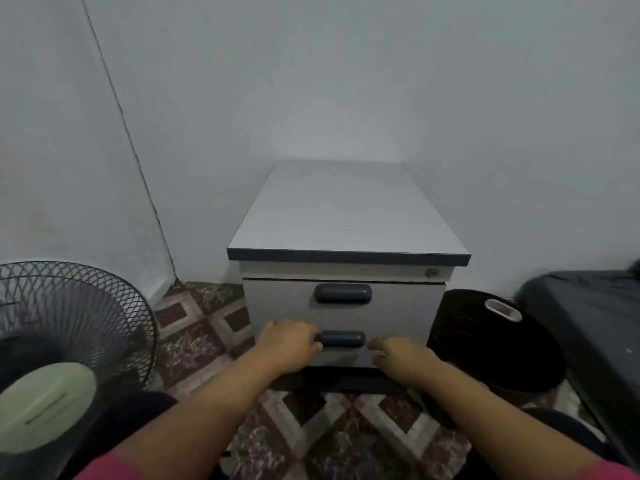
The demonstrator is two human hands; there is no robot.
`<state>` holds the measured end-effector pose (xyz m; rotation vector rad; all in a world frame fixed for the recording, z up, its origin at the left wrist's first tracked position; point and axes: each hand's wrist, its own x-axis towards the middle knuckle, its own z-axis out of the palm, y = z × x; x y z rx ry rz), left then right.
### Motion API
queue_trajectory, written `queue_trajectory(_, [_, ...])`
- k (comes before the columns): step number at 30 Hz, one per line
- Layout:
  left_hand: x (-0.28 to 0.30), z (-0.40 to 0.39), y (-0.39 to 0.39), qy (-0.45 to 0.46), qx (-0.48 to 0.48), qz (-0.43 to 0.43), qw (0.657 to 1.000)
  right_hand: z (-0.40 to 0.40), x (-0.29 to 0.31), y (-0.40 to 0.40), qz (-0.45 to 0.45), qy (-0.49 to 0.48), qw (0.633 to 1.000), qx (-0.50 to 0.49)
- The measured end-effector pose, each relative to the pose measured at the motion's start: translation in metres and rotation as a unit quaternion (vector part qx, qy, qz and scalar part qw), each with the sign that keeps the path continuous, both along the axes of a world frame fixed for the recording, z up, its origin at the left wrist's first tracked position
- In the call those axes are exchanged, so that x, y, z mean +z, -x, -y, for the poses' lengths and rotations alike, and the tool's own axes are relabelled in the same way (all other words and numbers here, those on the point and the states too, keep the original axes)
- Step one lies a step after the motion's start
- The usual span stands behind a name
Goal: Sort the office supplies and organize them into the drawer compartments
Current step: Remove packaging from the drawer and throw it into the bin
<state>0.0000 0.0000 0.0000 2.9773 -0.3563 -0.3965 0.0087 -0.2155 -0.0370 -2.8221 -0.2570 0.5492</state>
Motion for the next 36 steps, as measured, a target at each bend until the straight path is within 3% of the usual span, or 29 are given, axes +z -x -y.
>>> queue_trajectory(5, [-0.025, -0.005, -0.017, 0.042, 0.022, 0.0, 0.999, -0.003, -0.016, -0.02, -0.013, -0.029, 0.999, -0.026])
queue_trajectory(9, [-0.05, -0.01, -0.039, 0.111, 0.06, -0.048, 0.991, -0.016, -0.036, -0.034, -0.054, -0.168, 0.976, -0.128])
queue_trajectory(13, [-0.06, -0.008, -0.06, 0.182, 0.086, -0.068, 0.977, -0.034, -0.046, -0.045, -0.125, -0.365, 0.867, -0.317])
queue_trajectory(16, [-0.068, -0.01, -0.075, 0.212, 0.103, -0.061, 0.97, -0.042, -0.054, -0.052, -0.174, -0.441, 0.781, -0.406])
queue_trajectory(23, [-0.074, -0.012, -0.083, 0.212, 0.108, -0.039, 0.971, -0.054, -0.065, -0.056, -0.211, -0.548, 0.679, -0.44])
queue_trajectory(36, [-0.078, -0.02, -0.082, 0.22, 0.093, -0.044, 0.97, -0.052, -0.064, -0.022, -0.248, -0.516, 0.699, -0.429])
